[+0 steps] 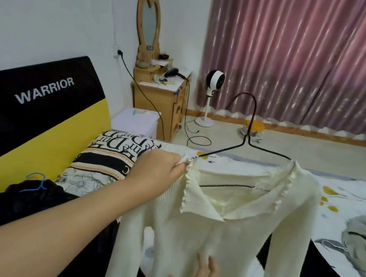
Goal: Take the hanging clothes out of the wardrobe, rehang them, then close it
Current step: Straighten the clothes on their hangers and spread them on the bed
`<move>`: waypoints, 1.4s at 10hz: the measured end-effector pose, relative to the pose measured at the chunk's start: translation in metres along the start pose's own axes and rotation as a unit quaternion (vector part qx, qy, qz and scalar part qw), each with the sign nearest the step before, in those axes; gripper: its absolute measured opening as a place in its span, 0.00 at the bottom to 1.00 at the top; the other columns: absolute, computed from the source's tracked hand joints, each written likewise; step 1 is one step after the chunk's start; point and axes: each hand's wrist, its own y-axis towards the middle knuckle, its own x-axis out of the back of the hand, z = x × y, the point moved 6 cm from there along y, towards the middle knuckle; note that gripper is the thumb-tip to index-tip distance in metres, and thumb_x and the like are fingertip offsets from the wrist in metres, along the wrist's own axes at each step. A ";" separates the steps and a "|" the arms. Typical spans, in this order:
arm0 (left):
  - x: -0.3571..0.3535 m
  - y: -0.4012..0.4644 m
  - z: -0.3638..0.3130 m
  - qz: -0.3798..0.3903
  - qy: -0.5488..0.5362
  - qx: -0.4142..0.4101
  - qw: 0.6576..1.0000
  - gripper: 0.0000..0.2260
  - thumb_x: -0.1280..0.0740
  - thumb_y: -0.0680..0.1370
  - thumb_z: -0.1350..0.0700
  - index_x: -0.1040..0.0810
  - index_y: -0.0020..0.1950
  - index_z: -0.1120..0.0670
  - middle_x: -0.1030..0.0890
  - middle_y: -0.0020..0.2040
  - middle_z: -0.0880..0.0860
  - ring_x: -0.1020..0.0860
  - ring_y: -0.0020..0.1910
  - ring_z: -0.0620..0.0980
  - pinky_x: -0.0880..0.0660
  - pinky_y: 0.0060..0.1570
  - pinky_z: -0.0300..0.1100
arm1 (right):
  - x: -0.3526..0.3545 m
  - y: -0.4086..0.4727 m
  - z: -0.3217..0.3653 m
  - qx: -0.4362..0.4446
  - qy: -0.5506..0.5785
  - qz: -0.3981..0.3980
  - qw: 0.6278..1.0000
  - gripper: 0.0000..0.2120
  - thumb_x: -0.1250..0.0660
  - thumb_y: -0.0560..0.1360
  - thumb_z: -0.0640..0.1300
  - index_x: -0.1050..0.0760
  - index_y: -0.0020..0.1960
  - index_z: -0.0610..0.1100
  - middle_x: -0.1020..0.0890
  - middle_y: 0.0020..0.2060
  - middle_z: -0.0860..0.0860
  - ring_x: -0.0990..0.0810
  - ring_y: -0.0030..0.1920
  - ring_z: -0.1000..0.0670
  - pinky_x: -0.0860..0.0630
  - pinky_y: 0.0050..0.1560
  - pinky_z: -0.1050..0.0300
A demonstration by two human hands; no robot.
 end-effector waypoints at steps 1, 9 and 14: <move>-0.010 0.029 0.004 -0.023 -0.003 -0.010 1.000 0.20 0.43 0.80 0.49 0.39 0.29 0.51 0.32 0.30 0.51 0.29 0.36 0.56 0.37 0.34 0.44 | -0.059 0.008 0.014 -0.038 0.051 0.095 0.993 0.44 0.44 0.52 0.68 0.34 0.62 0.46 0.27 0.57 0.47 0.20 0.48 0.52 0.29 0.43 0.70; -0.017 0.202 0.034 -0.134 -0.108 -0.015 0.985 0.19 0.41 0.79 0.52 0.35 0.29 0.56 0.37 0.27 0.52 0.38 0.27 0.50 0.45 0.26 0.44 | -0.099 0.134 -0.053 -0.089 -0.042 -0.137 0.986 0.41 0.35 0.62 0.61 0.32 0.69 0.38 0.29 0.65 0.35 0.26 0.60 0.34 0.27 0.54 0.36; -0.261 0.112 0.335 -0.032 0.023 0.230 0.972 0.21 0.43 0.81 0.52 0.36 0.29 0.57 0.32 0.28 0.55 0.33 0.29 0.55 0.41 0.28 0.44 | -0.251 0.069 -0.257 0.014 -0.232 0.026 0.972 0.25 0.39 0.68 0.66 0.31 0.54 0.48 0.16 0.44 0.38 0.15 0.37 0.40 0.21 0.28 0.49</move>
